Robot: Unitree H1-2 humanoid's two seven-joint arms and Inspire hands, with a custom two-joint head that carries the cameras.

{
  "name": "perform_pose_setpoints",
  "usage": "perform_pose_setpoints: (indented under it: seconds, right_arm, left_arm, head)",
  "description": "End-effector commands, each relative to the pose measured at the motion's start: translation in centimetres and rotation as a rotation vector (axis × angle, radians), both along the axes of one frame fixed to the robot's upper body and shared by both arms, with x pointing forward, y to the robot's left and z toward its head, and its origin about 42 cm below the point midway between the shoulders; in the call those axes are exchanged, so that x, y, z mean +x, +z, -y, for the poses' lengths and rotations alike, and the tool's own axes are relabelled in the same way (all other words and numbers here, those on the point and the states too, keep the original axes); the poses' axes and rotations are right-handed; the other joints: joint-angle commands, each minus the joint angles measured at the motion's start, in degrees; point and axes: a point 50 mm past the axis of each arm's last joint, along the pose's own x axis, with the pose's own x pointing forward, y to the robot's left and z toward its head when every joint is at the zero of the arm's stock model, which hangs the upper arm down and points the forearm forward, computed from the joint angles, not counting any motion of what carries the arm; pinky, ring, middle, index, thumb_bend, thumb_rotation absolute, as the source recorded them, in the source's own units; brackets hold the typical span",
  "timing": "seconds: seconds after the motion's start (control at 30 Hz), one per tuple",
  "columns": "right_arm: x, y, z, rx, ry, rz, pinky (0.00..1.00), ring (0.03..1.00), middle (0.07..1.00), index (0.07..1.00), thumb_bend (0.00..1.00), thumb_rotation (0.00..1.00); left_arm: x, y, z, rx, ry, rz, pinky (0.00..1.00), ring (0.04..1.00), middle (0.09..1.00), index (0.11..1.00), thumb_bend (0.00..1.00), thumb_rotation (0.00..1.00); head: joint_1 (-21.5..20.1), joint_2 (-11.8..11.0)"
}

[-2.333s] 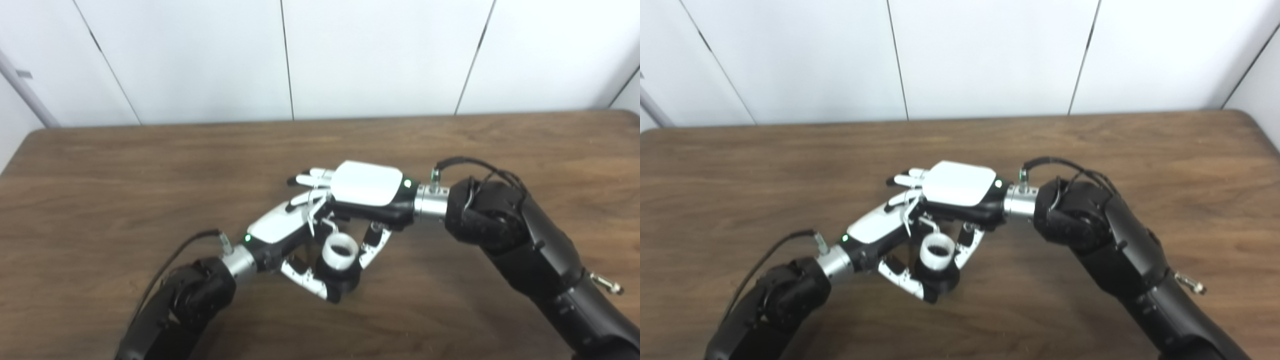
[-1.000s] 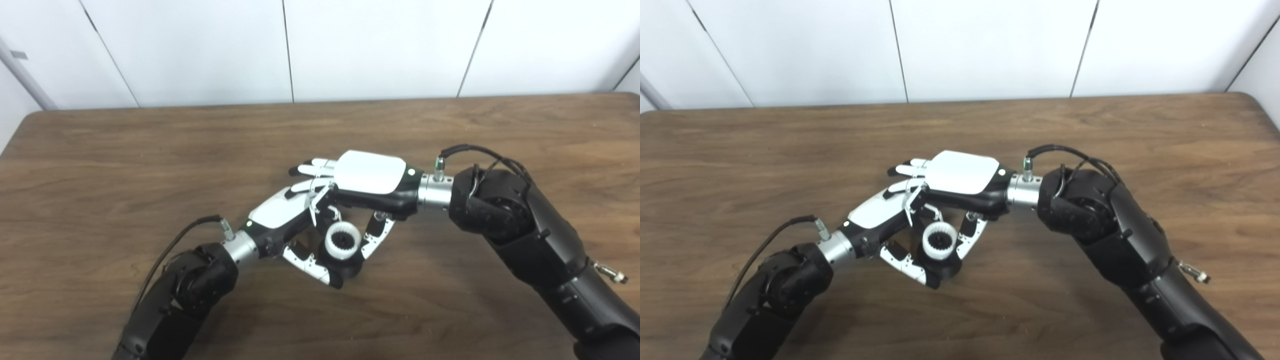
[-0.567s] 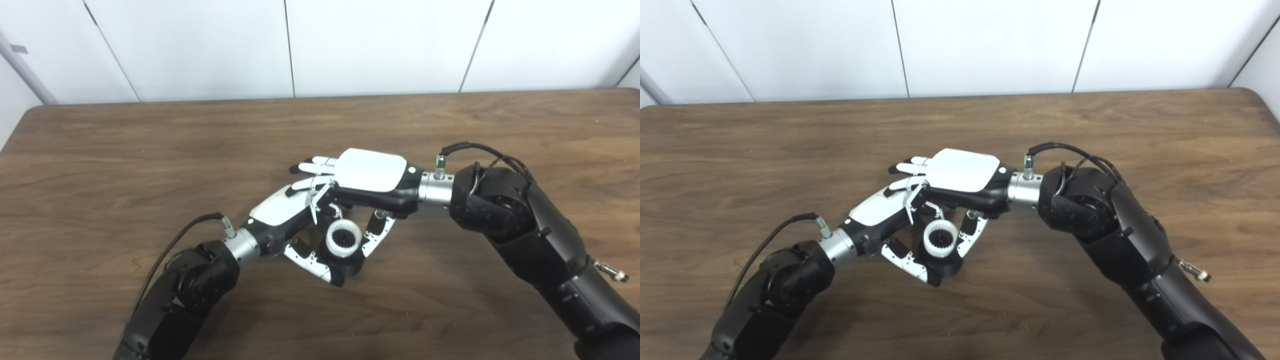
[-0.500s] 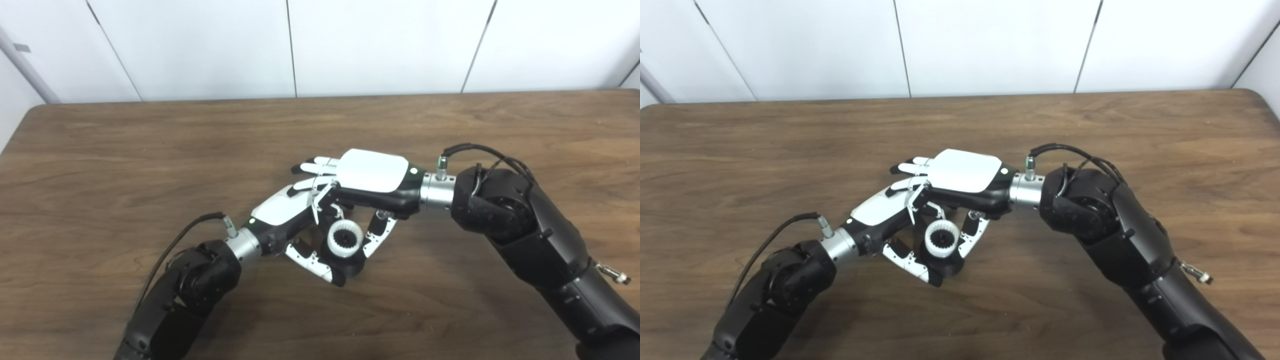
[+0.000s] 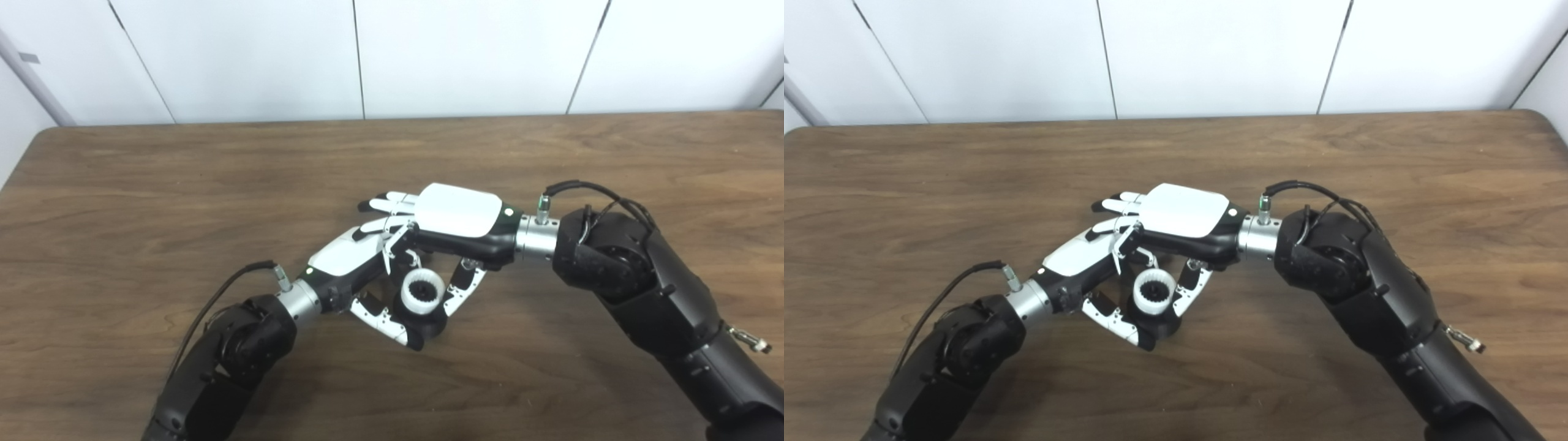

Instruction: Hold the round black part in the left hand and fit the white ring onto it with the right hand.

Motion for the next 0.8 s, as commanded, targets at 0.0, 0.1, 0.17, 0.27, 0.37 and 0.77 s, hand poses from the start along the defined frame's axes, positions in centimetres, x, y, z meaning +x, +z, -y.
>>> perform_pose_setpoints:
  seconds: [0.0, 0.1, 0.17, 0.27, 0.37, 0.77]
  right_arm:
    - [0.08, 0.62, -0.2, 0.019, 0.021, 0.031, 1.0, 1.0, 0.883, 0.481, 0.53, 0.14]
    - [0.06, 0.39, -0.19, 0.022, 0.022, 0.019, 1.0, 1.0, 0.888, 0.481, 0.53, 0.14]
    - [-0.01, 0.31, -0.19, 0.022, 0.024, 0.024, 1.0, 1.0, 0.887, 0.481, 0.53, 0.14]
    - [-0.12, 0.27, -0.17, 0.023, 0.024, 0.03, 1.0, 1.0, 0.886, 0.481, 0.53, 0.14]
    - [-0.15, 0.27, -0.07, 0.018, 0.023, 0.025, 1.0, 1.0, 0.89, 0.481, 0.53, 0.14]
    - [-0.25, -0.26, 0.29, 0.033, 0.017, 0.008, 1.0, 1.0, 0.901, 0.48, 0.53, 0.14]
  left_arm:
    - [0.46, 2.72, 0.73, -0.084, -0.017, 0.128, 1.0, 1.0, 0.861, 0.479, 0.52, 0.06]
    - [0.42, 2.63, 0.7, -0.086, -0.015, 0.135, 1.0, 1.0, 0.866, 0.48, 0.52, 0.06]
    - [0.36, 2.6, 0.7, -0.09, -0.016, 0.144, 1.0, 1.0, 0.866, 0.48, 0.52, 0.06]
    - [0.24, 2.52, 0.72, -0.09, -0.013, 0.154, 1.0, 1.0, 0.86, 0.48, 0.52, 0.06]
    - [0.08, 2.44, 0.76, -0.094, -0.011, 0.159, 1.0, 1.0, 0.855, 0.48, 0.52, 0.06]
    - [-0.04, 2.11, 1.16, -0.107, -0.005, 0.171, 1.0, 1.0, 0.863, 0.48, 0.52, 0.06]
  head:
    - [0.06, 0.01]
    - [0.06, 0.01]
    - [0.17, 0.11]
    - [0.37, 0.25]
    - [0.41, 0.29]
    - [-0.01, 0.14]
